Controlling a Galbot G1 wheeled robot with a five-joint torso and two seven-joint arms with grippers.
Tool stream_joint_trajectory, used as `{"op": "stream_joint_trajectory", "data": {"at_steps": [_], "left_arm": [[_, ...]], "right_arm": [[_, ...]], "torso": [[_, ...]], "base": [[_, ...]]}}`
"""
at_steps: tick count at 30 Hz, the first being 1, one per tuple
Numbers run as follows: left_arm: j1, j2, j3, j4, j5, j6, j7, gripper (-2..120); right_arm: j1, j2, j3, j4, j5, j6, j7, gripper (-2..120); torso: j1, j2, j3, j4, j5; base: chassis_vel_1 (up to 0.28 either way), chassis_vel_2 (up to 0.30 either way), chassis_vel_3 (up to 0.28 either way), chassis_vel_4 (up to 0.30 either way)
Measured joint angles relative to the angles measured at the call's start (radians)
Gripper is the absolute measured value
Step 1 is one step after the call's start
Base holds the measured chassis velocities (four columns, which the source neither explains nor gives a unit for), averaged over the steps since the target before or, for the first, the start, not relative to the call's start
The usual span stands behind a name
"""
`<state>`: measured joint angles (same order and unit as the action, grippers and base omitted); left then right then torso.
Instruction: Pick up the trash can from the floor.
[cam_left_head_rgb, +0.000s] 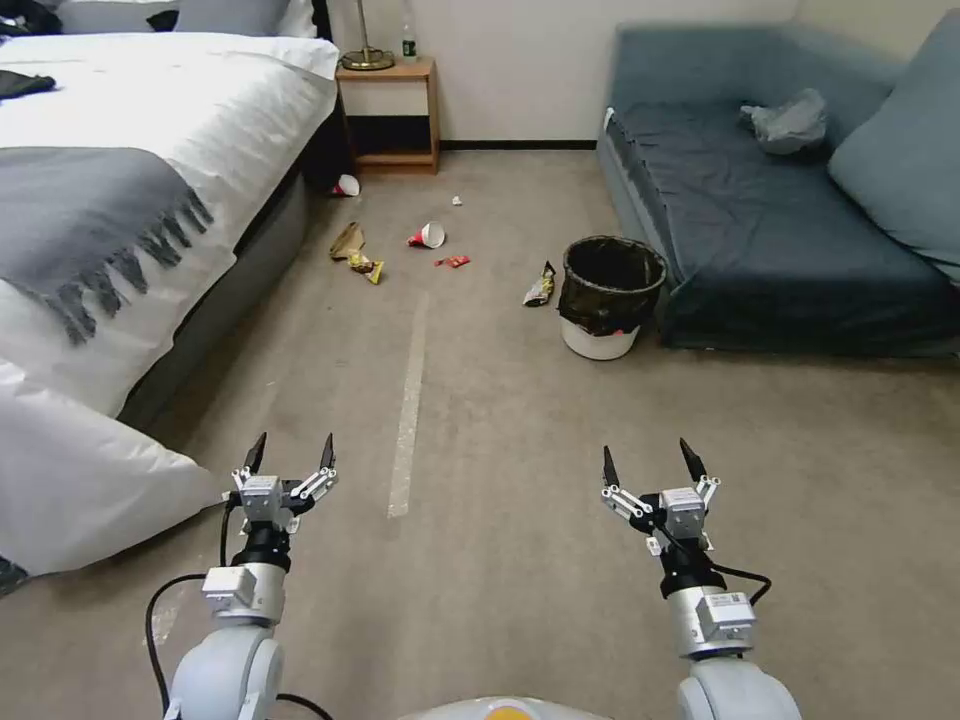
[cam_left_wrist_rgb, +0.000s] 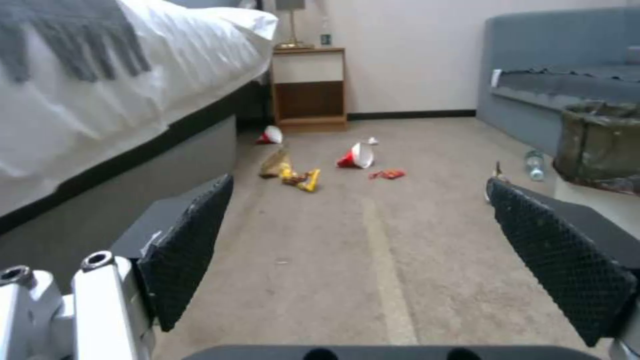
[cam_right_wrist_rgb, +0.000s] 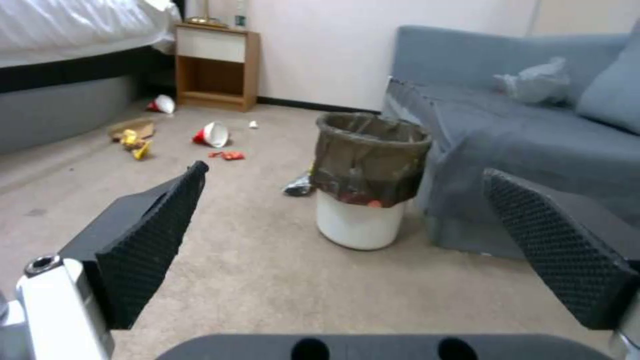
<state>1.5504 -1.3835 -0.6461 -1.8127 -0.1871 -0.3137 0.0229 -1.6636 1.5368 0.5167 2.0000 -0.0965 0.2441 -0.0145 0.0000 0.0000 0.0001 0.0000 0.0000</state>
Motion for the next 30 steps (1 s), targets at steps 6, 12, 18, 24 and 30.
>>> {"op": "stream_joint_trajectory", "data": {"at_steps": [6, 12, 18, 24, 30], "left_arm": [[-0.002, -0.002, 0.001, 0.003, 0.0, 0.001, -0.005, 93], [-0.003, -0.004, 0.004, 0.007, -0.001, -0.001, -0.013, 93], [-0.007, -0.006, 0.007, 0.01, -0.008, -0.019, -0.029, 95], [-0.006, -0.006, 0.009, 0.01, -0.01, -0.023, -0.044, 95], [-0.003, -0.006, 0.009, 0.01, -0.011, -0.027, -0.051, 96]], "right_arm": [[0.004, 0.0, 0.0, -0.003, 0.007, 0.0, -0.003, 100], [0.007, 0.0, 0.001, -0.007, 0.013, 0.008, -0.012, 100], [0.018, 0.004, 0.007, -0.02, 0.01, 0.051, -0.029, 100], [0.028, 0.007, 0.01, -0.031, 0.011, 0.101, -0.051, 100], [0.028, 0.006, 0.01, -0.036, 0.019, 0.117, -0.061, 100]], "torso": [[0.0, 0.0, 0.0, -0.0001, 0.0], [0.0, 0.0, 0.0, -0.0001, 0.0], [0.0, 0.0, 0.0, -0.0002, 0.0], [0.0, 0.0, 0.0, 0.0, 0.0], [0.0, 0.0, 0.0, 0.0, 0.0]], "base": [[-0.059, -0.064, -0.061, -0.062], [-0.065, -0.076, -0.053, -0.065], [0.0, 0.0, 0.0, 0.0], [0.0, 0.0, 0.0, 0.0], [0.0, 0.0, 0.0, 0.0]]}}
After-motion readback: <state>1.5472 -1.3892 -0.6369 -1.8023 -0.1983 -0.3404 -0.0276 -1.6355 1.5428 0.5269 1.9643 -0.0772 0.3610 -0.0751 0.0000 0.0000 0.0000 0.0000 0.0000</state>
